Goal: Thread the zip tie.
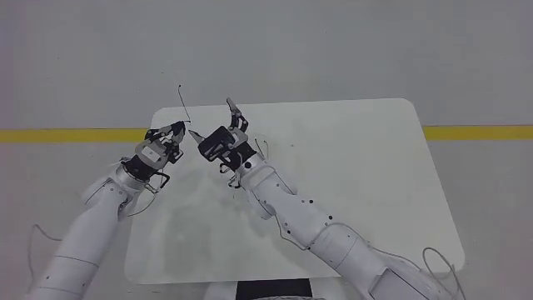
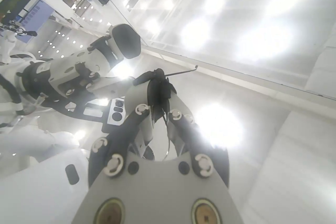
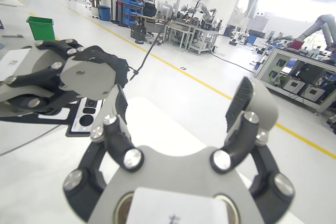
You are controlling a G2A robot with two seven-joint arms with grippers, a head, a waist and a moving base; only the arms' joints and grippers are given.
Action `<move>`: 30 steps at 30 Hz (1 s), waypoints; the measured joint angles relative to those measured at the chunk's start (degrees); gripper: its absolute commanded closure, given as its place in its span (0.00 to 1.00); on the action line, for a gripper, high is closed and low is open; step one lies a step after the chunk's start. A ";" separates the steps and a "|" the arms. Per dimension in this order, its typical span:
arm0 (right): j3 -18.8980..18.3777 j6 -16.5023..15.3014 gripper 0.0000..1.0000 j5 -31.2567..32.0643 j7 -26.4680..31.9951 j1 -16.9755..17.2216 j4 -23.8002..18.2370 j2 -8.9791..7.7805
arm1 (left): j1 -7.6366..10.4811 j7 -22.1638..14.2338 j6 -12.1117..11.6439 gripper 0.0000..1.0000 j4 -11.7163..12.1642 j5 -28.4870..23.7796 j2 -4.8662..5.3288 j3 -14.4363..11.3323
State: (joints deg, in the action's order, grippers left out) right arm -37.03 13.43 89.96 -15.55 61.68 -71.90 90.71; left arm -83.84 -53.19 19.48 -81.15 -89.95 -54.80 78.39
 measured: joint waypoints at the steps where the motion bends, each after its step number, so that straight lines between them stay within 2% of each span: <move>1: 0.20 0.24 0.58 0.00 -0.13 -0.09 0.03 -0.07 | 0.00 0.00 0.00 1.00 0.00 0.00 0.00 0.00; 7: 0.68 -0.44 0.71 0.00 0.47 0.13 -0.27 -0.26 | 0.00 0.00 0.00 1.00 0.00 0.00 0.00 0.00; 12: 0.47 -1.36 0.78 0.00 1.24 0.67 -0.40 -0.19 | 0.00 0.00 0.00 1.00 0.00 0.00 0.00 0.00; 30: 0.65 -4.69 0.76 0.00 2.11 1.67 -0.80 0.06 | 0.00 0.00 0.00 1.00 0.00 0.00 0.00 0.00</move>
State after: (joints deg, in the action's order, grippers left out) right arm -36.38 8.74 89.95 -13.44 63.36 -72.69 90.77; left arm -83.84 -53.19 19.48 -81.15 -89.95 -54.80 78.39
